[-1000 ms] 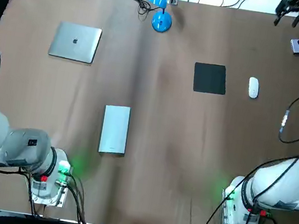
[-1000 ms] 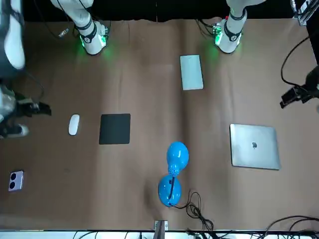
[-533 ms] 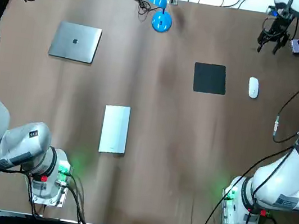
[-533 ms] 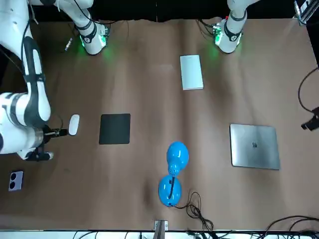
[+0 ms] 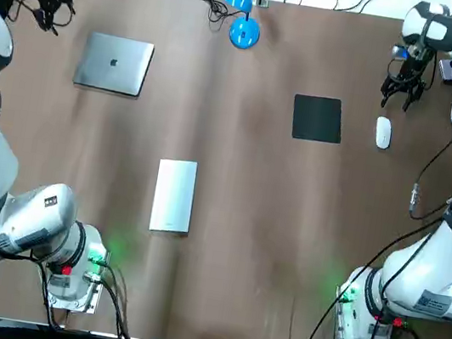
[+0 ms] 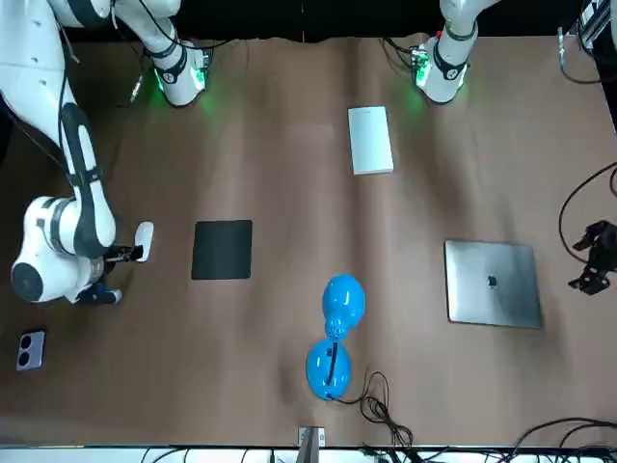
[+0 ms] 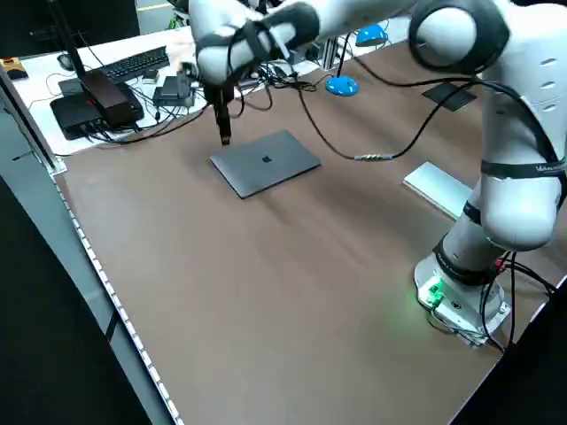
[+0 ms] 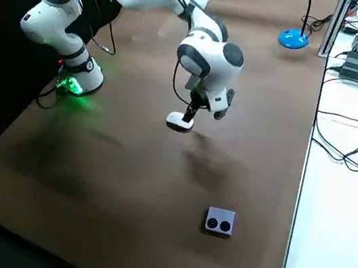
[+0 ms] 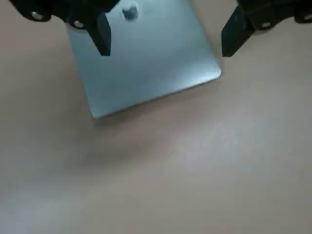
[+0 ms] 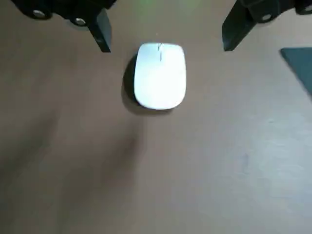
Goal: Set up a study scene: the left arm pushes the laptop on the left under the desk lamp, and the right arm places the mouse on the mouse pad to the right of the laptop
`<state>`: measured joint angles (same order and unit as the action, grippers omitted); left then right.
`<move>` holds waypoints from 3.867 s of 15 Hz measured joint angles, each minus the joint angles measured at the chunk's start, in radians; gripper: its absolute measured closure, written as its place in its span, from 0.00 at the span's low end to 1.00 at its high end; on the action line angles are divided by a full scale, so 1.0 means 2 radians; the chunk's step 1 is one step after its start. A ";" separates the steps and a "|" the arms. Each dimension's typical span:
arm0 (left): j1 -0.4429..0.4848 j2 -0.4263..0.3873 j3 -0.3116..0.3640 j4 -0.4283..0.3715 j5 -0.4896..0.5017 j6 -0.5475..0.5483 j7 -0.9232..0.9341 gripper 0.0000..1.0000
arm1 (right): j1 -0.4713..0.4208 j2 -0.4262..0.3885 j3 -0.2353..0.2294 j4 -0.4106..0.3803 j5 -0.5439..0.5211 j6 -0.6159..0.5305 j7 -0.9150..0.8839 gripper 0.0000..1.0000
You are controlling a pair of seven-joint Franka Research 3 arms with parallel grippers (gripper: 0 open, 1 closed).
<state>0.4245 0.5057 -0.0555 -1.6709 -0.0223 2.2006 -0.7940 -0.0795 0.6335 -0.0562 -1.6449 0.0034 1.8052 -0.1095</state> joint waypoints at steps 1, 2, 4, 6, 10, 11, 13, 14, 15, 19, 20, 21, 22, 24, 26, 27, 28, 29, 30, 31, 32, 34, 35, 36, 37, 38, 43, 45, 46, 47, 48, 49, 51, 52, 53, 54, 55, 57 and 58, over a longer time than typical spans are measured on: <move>0.002 0.017 0.005 0.005 0.000 0.013 -0.019 0.00 | -0.003 0.005 0.000 -0.006 0.000 0.008 0.000 0.00; 0.004 0.033 0.009 0.013 0.000 0.023 -0.041 0.00 | -0.005 0.009 0.000 -0.013 0.000 0.015 0.000 0.00; 0.007 0.063 0.012 0.033 0.000 0.033 -0.080 0.00 | -0.007 0.016 0.000 -0.020 0.000 0.021 0.000 0.00; 0.007 0.084 0.012 0.050 0.000 0.040 -0.107 0.00 | -0.007 0.020 0.000 -0.024 0.000 0.022 0.000 0.00; 0.002 0.113 0.011 0.066 0.000 0.042 -0.153 0.00 | -0.007 0.030 0.000 -0.027 0.000 0.022 0.001 0.06; 0.001 0.118 0.010 0.066 0.000 0.043 -0.157 0.00 | -0.007 0.031 0.000 -0.027 0.000 0.022 0.002 0.06; 0.000 0.129 0.010 0.066 0.000 0.054 -0.163 0.00 | -0.007 0.032 0.000 -0.027 0.000 0.022 0.004 0.07; 0.000 0.134 0.010 0.066 0.000 0.062 -0.164 0.00 | -0.007 0.034 0.001 -0.027 0.000 0.022 0.005 0.10; 0.000 0.139 0.010 0.066 0.000 0.066 -0.164 0.00 | -0.007 0.035 0.001 -0.028 0.000 0.022 0.006 0.10; -0.001 0.151 0.010 0.064 0.000 0.081 -0.164 0.00 | -0.006 0.039 0.002 -0.028 0.000 0.021 0.007 0.14; -0.001 0.153 0.010 0.061 0.000 0.089 -0.164 0.00 | -0.005 0.039 0.002 -0.028 0.000 0.020 0.007 0.19; -0.002 0.154 0.010 0.057 0.000 0.098 -0.164 0.00 | -0.004 0.039 0.002 -0.028 0.000 0.016 0.010 0.29; -0.002 0.154 0.010 0.054 0.000 0.101 -0.164 0.00 | -0.003 0.039 0.002 -0.028 0.000 0.010 0.011 0.30; -0.004 0.153 0.010 0.052 0.000 0.105 -0.174 0.00 | 0.000 0.039 0.003 -0.028 0.000 -0.001 0.012 0.38; -0.010 0.153 0.010 0.047 0.000 0.113 -0.187 0.00 | 0.006 0.039 0.004 -0.023 0.000 -0.023 0.012 0.38; -0.014 0.153 0.010 0.043 0.000 0.116 -0.191 0.00 | 0.012 0.038 0.005 -0.014 0.000 -0.044 0.013 0.38; -0.016 0.153 0.011 0.041 0.001 0.118 -0.191 0.00 | 0.020 0.036 0.006 -0.003 0.000 -0.068 0.020 0.38; -0.016 0.153 0.011 0.040 0.001 0.120 -0.191 0.00 | 0.032 0.031 0.008 0.010 0.003 -0.086 0.036 0.38; -0.016 0.152 0.011 0.038 0.001 0.122 -0.191 0.00 | 0.050 0.024 0.009 0.022 0.014 -0.096 0.058 0.38; -0.017 0.151 0.011 0.036 0.001 0.124 -0.191 0.00 | 0.070 0.017 0.011 0.035 0.036 -0.099 0.084 0.38; -0.020 0.145 0.008 0.026 0.001 0.126 -0.191 0.00 | 0.114 0.007 0.012 0.057 0.075 -0.099 0.132 0.38; -0.023 0.136 0.000 0.009 0.001 0.128 -0.192 0.00 | 0.156 0.005 0.013 0.064 0.094 -0.084 0.168 0.38; -0.024 0.132 -0.005 0.001 0.001 0.132 -0.194 0.00 | 0.172 0.007 0.013 0.064 0.099 -0.070 0.179 0.38; -0.026 0.128 -0.008 -0.007 0.001 0.135 -0.195 0.00 | 0.186 0.013 0.013 0.063 0.102 -0.057 0.185 0.38; -0.027 0.126 -0.010 -0.012 0.001 0.137 -0.195 0.00 | 0.195 0.022 0.013 0.062 0.103 -0.047 0.187 0.38; -0.027 0.123 -0.013 -0.016 0.001 0.138 -0.195 0.00 | 0.199 0.031 0.013 0.061 0.103 -0.039 0.187 0.38; -0.049 0.109 -0.023 -0.043 0.001 0.139 -0.207 0.00 | 0.198 0.077 0.009 0.059 0.103 -0.010 0.172 0.38; -0.063 0.103 -0.023 -0.054 0.001 0.139 -0.217 0.00 | 0.199 0.082 0.009 0.059 0.104 -0.006 0.170 0.38; -0.069 0.100 -0.023 -0.059 0.001 0.139 -0.224 0.00 | 0.199 0.082 0.009 0.060 0.104 -0.006 0.170 0.38; -0.074 0.097 -0.023 -0.064 0.001 0.139 -0.230 0.00 | 0.199 0.082 0.009 0.061 0.104 -0.006 0.170 0.38; -0.079 0.094 -0.023 -0.070 0.001 0.142 -0.236 0.00 | 0.199 0.082 0.010 0.062 0.104 -0.006 0.170 0.38; -0.083 0.091 -0.023 -0.078 0.001 0.147 -0.243 0.00 | 0.199 0.082 0.010 0.063 0.104 -0.006 0.170 0.38; -0.092 0.084 -0.024 -0.095 0.001 0.158 -0.258 0.00 | 0.199 0.082 0.010 0.063 0.105 -0.004 0.170 0.38; -0.095 0.080 -0.024 -0.102 0.001 0.161 -0.269 0.00 | 0.199 0.082 0.010 0.063 0.105 -0.004 0.170 0.38; -0.097 0.077 -0.027 -0.108 0.001 0.162 -0.284 0.00 | 0.199 0.082 0.010 0.063 0.105 -0.002 0.170 0.38; -0.101 0.074 -0.031 -0.114 0.001 0.163 -0.299 0.00 | 0.200 0.082 0.010 0.063 0.105 0.002 0.170 0.38; -0.105 0.072 -0.034 -0.120 0.001 0.165 -0.312 0.00 | 0.200 0.082 0.010 0.063 0.105 0.006 0.170 0.36; -0.124 0.065 -0.038 -0.134 0.001 0.170 -0.336 0.00 | 0.201 0.082 0.010 0.063 0.106 0.011 0.170 0.12; -0.130 0.063 -0.038 -0.137 0.001 0.171 -0.344 0.00 | 0.201 0.082 0.010 0.063 0.106 0.011 0.170 0.04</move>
<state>0.1637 0.6320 -0.1317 -1.9444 -0.0208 2.5420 -1.4813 0.3234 0.7971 -0.0361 -1.5184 0.2145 1.8266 0.2296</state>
